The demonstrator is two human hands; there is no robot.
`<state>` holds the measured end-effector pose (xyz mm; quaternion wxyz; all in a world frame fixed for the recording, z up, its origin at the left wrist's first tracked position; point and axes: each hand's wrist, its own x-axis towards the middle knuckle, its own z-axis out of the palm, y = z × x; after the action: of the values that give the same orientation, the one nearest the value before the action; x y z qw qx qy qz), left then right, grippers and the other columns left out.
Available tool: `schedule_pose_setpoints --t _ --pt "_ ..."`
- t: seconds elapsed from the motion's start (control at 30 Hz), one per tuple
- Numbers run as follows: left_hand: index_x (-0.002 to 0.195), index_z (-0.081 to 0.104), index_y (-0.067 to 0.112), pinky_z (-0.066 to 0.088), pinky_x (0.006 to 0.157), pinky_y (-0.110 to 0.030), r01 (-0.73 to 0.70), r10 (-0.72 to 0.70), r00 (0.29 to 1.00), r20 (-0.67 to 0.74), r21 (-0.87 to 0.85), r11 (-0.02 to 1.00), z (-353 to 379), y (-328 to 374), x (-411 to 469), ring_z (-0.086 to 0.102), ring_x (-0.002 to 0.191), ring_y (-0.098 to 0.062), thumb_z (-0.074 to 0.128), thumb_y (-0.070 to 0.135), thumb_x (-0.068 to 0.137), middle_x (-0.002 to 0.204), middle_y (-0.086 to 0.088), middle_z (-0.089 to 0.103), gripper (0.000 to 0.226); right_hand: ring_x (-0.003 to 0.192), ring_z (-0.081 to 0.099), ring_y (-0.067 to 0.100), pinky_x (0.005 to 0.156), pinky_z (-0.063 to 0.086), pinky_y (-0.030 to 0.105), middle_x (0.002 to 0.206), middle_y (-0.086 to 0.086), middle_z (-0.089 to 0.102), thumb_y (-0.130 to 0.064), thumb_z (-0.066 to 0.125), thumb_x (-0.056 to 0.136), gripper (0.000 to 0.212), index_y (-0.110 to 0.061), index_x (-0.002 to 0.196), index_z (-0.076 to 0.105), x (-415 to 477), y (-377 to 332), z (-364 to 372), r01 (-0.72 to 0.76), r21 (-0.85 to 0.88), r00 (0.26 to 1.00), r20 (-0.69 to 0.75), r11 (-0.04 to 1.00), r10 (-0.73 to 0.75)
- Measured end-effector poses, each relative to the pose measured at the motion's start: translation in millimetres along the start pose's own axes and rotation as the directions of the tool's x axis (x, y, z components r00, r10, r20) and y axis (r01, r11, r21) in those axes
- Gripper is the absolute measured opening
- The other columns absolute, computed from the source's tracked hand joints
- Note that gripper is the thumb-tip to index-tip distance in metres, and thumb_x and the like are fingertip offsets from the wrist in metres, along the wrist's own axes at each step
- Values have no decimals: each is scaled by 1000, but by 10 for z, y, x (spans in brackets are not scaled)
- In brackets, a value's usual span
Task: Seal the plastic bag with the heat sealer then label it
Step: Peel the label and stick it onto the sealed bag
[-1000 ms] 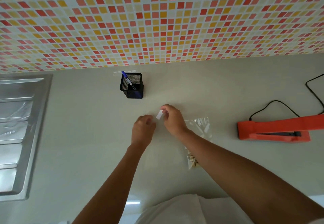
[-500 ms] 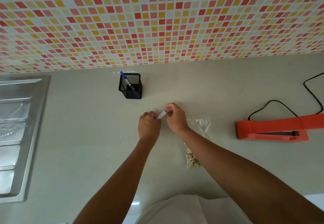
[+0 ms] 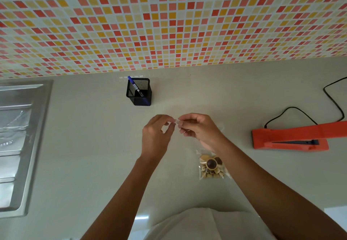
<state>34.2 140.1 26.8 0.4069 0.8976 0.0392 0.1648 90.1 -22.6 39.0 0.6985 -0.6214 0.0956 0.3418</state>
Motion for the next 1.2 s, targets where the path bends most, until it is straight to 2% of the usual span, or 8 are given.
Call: schedule_pose_setpoints --t 0.1,0.17,0.23,0.3,0.43,0.8,1.0,1.2 --pt "92 72 17 51 56 -23 238 -221 970 101 -206 949 -53 119 -9 65 76 -8 77 15 83 89 8 72 11 72 68 18 65 55 25 81 11 73 -4 74 86 17 -3 103 73 -116 -44 -46 52 -12 999 -7 999 -52" --pt "95 72 15 53 60 -32 488 -413 872 262 -406 773 -78 153 13 67 75 -11 73 13 86 88 1 74 10 71 67 18 64 54 25 81 10 72 -5 74 87 15 -4 101 73 -153 -54 -67 70 -14 997 -16 997 -71" --pt "96 73 10 50 61 -35 611 -471 792 389 -535 584 -109 155 19 64 73 -16 65 8 91 89 -7 74 9 70 66 18 62 53 26 81 9 72 -5 73 87 14 -4 100 73 -166 -57 -75 69 -11 997 -21 998 -69" --pt "98 72 7 49 61 -34 639 -456 769 448 -563 525 -131 159 22 63 75 -18 62 7 93 92 -9 74 12 70 65 18 61 53 26 82 10 71 -5 73 88 15 -2 102 72 -164 -51 -64 58 -26 998 -19 998 -59" --pt "94 72 9 48 60 -31 637 -422 770 478 -589 496 -139 181 27 61 75 -18 63 7 92 89 -5 73 9 70 64 18 59 53 26 82 9 70 -8 73 88 15 -2 102 72 -158 -39 -21 47 -36 999 -10 998 -47" --pt "105 72 10 45 57 -29 628 -406 779 479 -597 499 -94 146 51 57 69 -13 62 6 93 81 -1 71 16 61 57 15 56 49 25 78 8 69 -5 71 89 15 -1 103 73 -167 -38 2 -24 68 1000 -17 997 26" --pt "106 71 9 44 56 -27 633 -396 774 495 -626 455 -101 165 48 56 68 -13 59 6 95 86 -2 71 17 60 55 14 54 47 24 76 6 69 -5 70 89 11 -6 98 74 -190 -49 2 -41 97 999 -19 994 43" --pt "99 73 10 43 55 -28 603 -407 798 444 -605 520 -105 217 54 55 64 -14 68 10 90 82 -2 72 11 63 58 18 54 46 27 79 8 70 -8 74 87 10 -7 97 74 -215 -59 3 11 50 1000 -29 999 -9"
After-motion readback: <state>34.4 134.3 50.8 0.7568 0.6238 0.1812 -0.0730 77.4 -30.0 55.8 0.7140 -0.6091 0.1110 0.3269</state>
